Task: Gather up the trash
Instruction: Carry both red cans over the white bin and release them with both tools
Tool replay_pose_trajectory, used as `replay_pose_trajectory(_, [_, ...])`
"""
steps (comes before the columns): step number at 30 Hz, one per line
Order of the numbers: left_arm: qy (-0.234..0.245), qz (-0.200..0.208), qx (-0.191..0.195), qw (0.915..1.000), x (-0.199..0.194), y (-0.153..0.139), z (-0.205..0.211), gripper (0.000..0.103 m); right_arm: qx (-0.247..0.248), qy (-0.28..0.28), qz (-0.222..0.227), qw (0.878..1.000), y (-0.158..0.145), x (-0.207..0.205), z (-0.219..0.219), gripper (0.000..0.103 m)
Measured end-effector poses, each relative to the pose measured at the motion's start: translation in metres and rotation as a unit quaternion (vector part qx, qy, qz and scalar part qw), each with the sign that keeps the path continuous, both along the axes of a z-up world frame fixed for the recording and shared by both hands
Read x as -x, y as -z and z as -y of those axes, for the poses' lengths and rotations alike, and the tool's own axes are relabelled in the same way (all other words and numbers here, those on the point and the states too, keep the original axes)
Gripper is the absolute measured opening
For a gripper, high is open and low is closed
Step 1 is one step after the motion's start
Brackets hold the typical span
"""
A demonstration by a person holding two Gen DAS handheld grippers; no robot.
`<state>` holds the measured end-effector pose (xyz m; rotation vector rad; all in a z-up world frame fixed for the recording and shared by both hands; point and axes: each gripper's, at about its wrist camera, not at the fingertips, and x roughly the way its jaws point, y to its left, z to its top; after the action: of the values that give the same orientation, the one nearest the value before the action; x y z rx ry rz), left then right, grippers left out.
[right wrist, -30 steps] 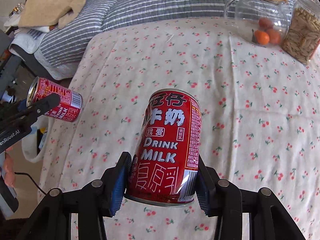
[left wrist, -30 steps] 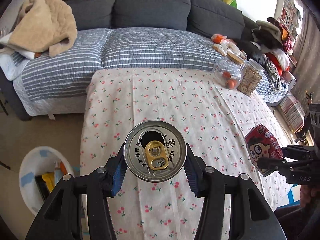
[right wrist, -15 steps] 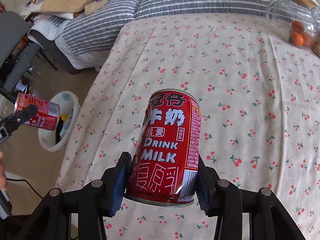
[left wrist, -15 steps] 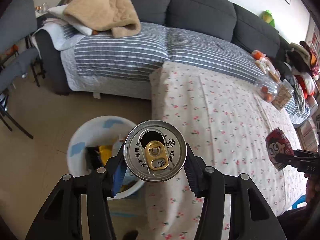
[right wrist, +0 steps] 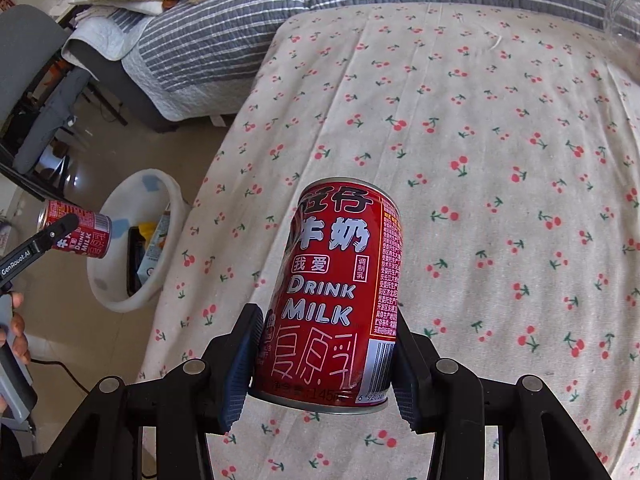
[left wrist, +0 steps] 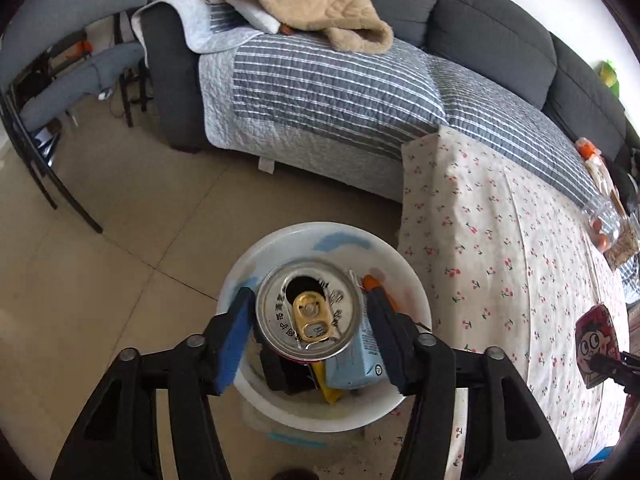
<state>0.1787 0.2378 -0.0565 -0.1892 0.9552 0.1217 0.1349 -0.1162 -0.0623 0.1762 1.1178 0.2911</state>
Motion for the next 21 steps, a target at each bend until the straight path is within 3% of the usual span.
replay_pose_trajectory(1, [-0.006,-0.001,0.001,1.0000,0.001,0.000,-0.003,0.083,0.000,-0.001,-0.001,1.000,0.001,-0.001,-0.002,0.052])
replay_pose_trajectory(4, [-0.009,-0.012,-0.018,0.9997,0.004,0.001,-0.003,0.090,0.002,-0.003,-0.001,1.000,0.003,-0.005,-0.009,0.052])
replay_pose_trajectory(8, [-0.022,-0.054,-0.059,0.9965,0.011,0.002,-0.002,0.092,0.002,-0.013,0.003,1.000,0.005,-0.010,-0.024,0.052])
replay_pose_trajectory(13, [-0.048,-0.075,-0.030,0.9956,0.026,0.002,-0.024,0.093,0.008,-0.067,0.001,0.998,0.009,-0.015,-0.072,0.052])
replay_pose_trajectory(21, [-0.071,-0.074,-0.049,0.9935,0.035,0.001,-0.052,0.093,-0.015,-0.116,-0.002,0.993,0.021,-0.034,-0.164,0.052])
